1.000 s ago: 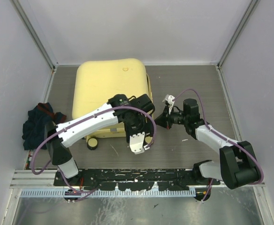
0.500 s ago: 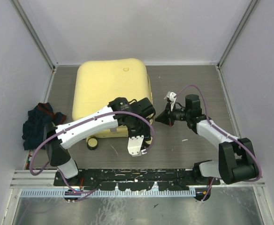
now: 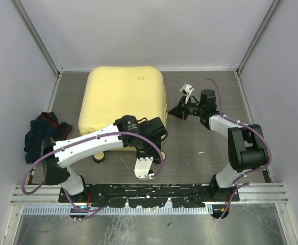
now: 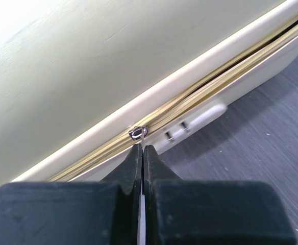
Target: Pack the luggage
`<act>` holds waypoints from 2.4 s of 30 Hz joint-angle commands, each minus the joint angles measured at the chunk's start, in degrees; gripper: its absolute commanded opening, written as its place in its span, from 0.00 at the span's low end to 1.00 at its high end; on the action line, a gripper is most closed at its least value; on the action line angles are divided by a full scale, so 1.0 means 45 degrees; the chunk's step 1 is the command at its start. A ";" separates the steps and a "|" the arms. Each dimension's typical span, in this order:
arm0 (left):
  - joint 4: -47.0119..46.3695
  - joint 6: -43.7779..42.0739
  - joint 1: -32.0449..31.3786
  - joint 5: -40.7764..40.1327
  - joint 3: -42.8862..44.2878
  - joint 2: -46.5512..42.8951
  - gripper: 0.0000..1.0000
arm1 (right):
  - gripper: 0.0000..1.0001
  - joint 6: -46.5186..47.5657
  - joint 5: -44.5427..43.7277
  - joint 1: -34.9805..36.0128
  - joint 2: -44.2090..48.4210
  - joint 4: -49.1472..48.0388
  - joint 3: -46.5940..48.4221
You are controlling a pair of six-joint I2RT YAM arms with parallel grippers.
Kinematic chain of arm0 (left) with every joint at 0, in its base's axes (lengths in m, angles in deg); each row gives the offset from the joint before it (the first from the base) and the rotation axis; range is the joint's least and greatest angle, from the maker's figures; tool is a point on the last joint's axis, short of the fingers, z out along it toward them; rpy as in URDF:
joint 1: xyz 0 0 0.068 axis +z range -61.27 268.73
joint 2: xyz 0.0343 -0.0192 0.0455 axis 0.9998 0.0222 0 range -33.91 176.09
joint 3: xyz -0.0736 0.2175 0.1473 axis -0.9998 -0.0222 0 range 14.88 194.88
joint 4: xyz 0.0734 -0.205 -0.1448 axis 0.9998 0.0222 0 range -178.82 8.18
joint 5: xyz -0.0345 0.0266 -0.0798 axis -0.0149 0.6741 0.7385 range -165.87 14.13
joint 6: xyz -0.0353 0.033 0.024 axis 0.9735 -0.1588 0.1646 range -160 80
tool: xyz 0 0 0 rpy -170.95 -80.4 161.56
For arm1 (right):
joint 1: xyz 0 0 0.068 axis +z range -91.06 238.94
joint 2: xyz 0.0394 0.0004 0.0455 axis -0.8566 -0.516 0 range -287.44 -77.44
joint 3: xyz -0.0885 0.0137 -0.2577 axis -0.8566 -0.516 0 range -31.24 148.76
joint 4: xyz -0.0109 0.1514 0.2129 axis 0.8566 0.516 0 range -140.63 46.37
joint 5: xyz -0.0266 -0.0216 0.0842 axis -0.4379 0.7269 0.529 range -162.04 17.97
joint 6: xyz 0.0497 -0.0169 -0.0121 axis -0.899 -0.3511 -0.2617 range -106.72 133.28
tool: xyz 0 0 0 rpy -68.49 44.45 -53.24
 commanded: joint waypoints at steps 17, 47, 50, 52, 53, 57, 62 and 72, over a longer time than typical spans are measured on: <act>-0.0035 0.5073 -0.0352 -0.0941 -0.4325 -0.3277 0.26 | 0.00 0.1148 -0.1445 -0.2267 0.4483 -0.0067 -0.2886; -0.1911 2.5372 1.4727 0.8079 0.3067 -0.0099 0.98 | 0.01 0.1137 -0.1290 -0.1852 0.5991 0.1268 -0.3873; -0.2172 2.5753 1.5213 0.8153 0.4294 0.1642 0.98 | 0.01 0.1135 -0.1352 -0.1720 0.6011 0.1248 -0.3887; -0.2406 2.6027 1.5325 0.8210 0.5077 0.2848 0.98 | 0.01 0.1133 -0.1434 -0.1600 0.6059 0.1228 -0.3907; -0.2622 2.6352 1.5362 0.8459 0.5342 0.3315 0.98 | 0.01 0.1128 -0.1451 -0.1531 0.6085 0.1226 -0.3915; -0.3822 2.7851 1.5177 1.1014 0.6064 0.5103 0.98 | 0.01 0.1045 -0.1623 -0.1340 0.6163 0.1221 -0.3948; -0.4080 2.7576 1.3474 1.2135 0.7034 0.6582 0.98 | 0.01 0.0931 -0.1792 -0.1202 0.6159 0.1177 -0.3933; -0.2604 2.5768 1.1321 1.2274 1.1493 1.0324 0.69 | 0.01 0.0389 -0.2147 -0.0857 0.6478 0.1125 -0.4027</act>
